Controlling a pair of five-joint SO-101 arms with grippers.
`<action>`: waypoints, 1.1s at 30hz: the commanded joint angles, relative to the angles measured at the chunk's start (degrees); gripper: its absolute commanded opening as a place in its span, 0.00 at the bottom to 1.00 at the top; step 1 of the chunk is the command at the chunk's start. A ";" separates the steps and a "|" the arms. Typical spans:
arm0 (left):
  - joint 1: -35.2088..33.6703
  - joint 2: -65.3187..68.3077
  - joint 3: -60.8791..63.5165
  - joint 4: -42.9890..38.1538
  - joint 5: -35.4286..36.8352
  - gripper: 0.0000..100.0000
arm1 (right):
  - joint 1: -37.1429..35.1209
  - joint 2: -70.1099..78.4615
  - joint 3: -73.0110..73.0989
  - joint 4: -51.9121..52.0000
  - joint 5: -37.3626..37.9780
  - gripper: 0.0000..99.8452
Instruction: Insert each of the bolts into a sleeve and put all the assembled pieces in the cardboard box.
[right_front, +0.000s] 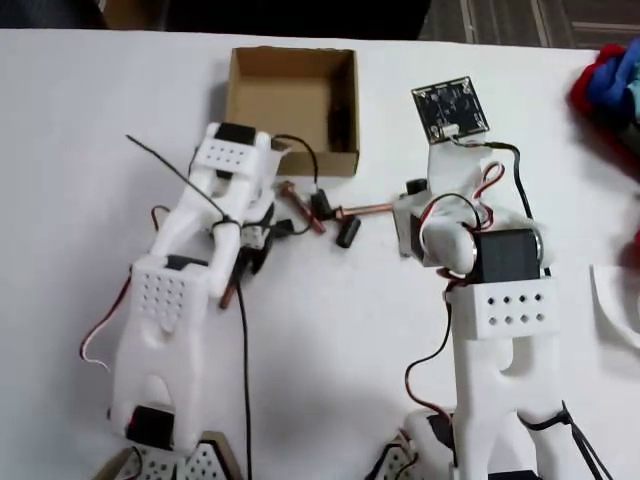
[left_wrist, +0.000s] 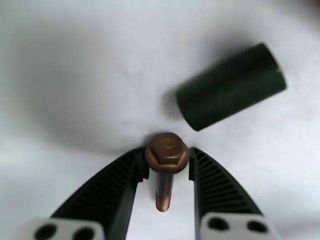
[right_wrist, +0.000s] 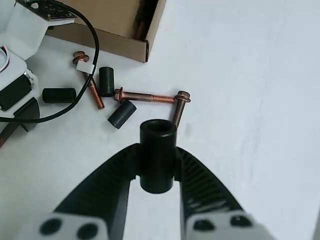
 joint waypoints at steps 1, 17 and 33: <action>-0.62 1.67 -4.53 -0.62 0.44 0.15 | 0.31 -2.42 -2.37 -0.92 0.00 0.02; -0.70 1.05 -6.99 0.97 0.44 0.03 | 0.40 -2.42 -2.37 -0.92 0.00 0.02; -1.05 -25.93 -6.55 1.32 0.53 0.03 | 0.75 -2.42 6.77 -6.55 -0.53 0.02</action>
